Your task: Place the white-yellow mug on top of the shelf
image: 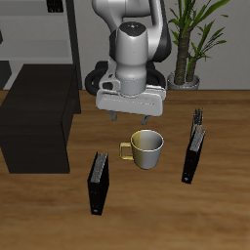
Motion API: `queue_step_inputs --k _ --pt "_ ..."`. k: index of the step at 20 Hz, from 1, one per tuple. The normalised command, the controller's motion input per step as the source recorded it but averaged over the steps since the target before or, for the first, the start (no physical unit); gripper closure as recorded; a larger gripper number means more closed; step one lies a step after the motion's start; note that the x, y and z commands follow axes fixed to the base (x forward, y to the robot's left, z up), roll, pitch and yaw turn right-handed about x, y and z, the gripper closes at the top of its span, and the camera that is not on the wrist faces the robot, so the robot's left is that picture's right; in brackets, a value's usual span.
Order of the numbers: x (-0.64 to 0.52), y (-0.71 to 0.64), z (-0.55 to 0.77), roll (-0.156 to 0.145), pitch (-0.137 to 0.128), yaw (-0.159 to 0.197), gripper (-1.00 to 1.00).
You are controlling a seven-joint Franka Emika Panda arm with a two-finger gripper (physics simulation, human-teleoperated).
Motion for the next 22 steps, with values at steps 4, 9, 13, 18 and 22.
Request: queue_step_inputs --k 4,9,13,18,22 --pt "0.01 -0.01 -0.07 -0.020 -0.026 -0.010 -1.00" --pt "0.04 -0.04 -0.19 -0.025 0.003 -0.027 -1.00" --pt "0.02 0.03 -0.25 -0.005 0.044 -0.025 -1.00" --pt "-0.01 0.02 -0.18 0.010 0.032 -0.026 -1.00" --pt "0.00 0.05 -0.17 0.039 0.041 -0.026 -1.00"
